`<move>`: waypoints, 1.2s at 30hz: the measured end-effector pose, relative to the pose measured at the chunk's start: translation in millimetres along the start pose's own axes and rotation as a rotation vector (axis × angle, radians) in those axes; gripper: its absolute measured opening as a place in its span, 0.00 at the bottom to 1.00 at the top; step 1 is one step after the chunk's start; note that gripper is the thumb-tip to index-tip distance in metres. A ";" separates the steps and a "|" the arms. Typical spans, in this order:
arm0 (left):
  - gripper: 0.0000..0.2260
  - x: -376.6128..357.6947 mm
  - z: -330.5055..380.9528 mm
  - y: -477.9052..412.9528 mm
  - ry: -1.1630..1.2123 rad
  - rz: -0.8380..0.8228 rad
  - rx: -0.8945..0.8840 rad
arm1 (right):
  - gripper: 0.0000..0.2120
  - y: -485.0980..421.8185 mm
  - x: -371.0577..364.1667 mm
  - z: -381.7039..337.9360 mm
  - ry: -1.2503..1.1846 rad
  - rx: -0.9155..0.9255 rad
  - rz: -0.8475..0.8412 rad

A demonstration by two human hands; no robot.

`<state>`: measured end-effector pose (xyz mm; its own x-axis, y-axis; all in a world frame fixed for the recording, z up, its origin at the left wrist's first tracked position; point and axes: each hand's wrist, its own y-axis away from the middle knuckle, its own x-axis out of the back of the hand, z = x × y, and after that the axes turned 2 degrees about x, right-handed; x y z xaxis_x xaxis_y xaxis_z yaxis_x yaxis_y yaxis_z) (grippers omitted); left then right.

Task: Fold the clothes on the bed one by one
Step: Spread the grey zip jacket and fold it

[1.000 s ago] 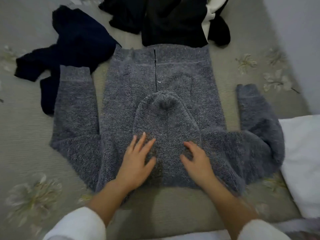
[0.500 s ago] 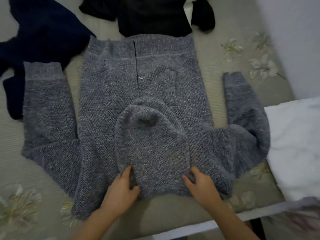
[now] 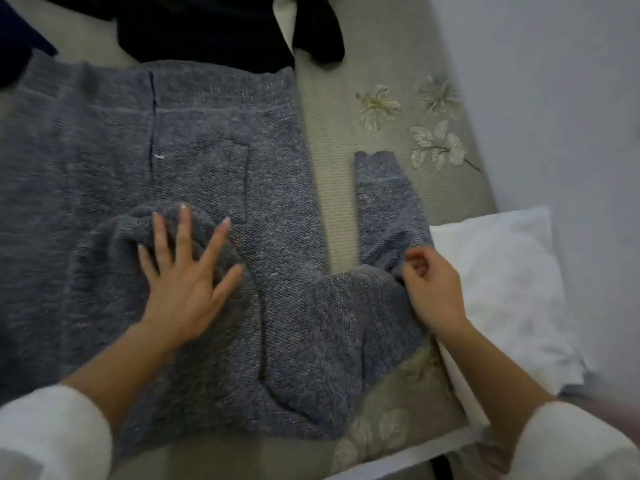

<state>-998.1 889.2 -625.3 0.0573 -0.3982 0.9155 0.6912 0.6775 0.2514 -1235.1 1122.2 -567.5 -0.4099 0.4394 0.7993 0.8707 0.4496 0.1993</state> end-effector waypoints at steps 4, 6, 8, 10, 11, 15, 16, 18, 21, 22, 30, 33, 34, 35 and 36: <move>0.35 -25.5 -8.9 -32.5 -0.063 -0.303 0.248 | 0.08 -54.3 11.4 22.0 0.009 -0.040 0.181; 0.34 -28.7 -8.1 -34.1 -0.052 -0.301 0.255 | 0.09 -78.4 9.7 28.5 -0.024 -0.167 0.180; 0.33 -27.7 -3.3 -30.5 -0.047 -0.282 0.281 | 0.12 -94.9 6.5 30.9 -0.072 -0.267 0.170; 0.32 -30.2 8.8 -21.3 -0.040 -0.165 0.299 | 0.13 -106.5 4.3 28.9 -0.121 -0.293 0.170; 0.31 -32.4 20.2 -14.1 -0.026 -0.091 0.280 | 0.15 -110.6 3.7 26.4 -0.110 -0.285 0.151; 0.29 -53.1 92.0 37.1 0.047 0.009 -0.049 | 0.23 -121.4 1.2 14.5 0.025 -0.197 0.016; 0.29 -60.5 110.1 51.7 0.067 -0.040 -0.164 | 0.21 -123.2 1.6 10.8 0.025 -0.193 -0.004; 0.28 -78.3 134.6 71.4 0.066 -0.124 -0.318 | 0.16 -126.4 4.3 1.4 -0.112 -0.288 -0.043; 0.30 -97.1 144.5 78.3 0.150 -0.220 -0.247 | 0.04 -114.5 9.7 -20.1 -0.700 -0.610 -0.191; 0.31 -99.6 144.6 78.2 0.158 -0.233 -0.217 | 0.01 -108.2 13.2 -27.7 -0.864 -0.657 -0.253; 0.40 -88.0 147.4 87.8 0.291 -0.409 -0.303 | 0.06 -80.5 78.9 -102.4 -1.313 -0.285 0.187; 0.40 -81.8 153.5 94.7 0.406 -0.563 -0.312 | 0.06 -80.8 64.8 -163.1 -1.080 0.003 0.161; 0.42 -81.0 155.5 96.2 0.457 -0.590 -0.289 | 0.06 -81.4 52.6 -183.8 -1.028 0.096 0.087; 0.43 -79.9 156.9 96.4 0.516 -0.606 -0.252 | 0.07 -80.9 38.2 -203.1 -0.988 0.178 -0.041; 0.43 -77.6 156.6 95.6 0.587 -0.609 -0.206 | 0.11 -78.7 23.1 -220.5 -0.940 0.241 -0.212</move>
<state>-1049.2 1081.7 -623.1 -0.0421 -0.9479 0.3159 0.8360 0.1397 0.5307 -1253.2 925.4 -439.8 -0.6905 0.7225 -0.0344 0.7186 0.6906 0.0822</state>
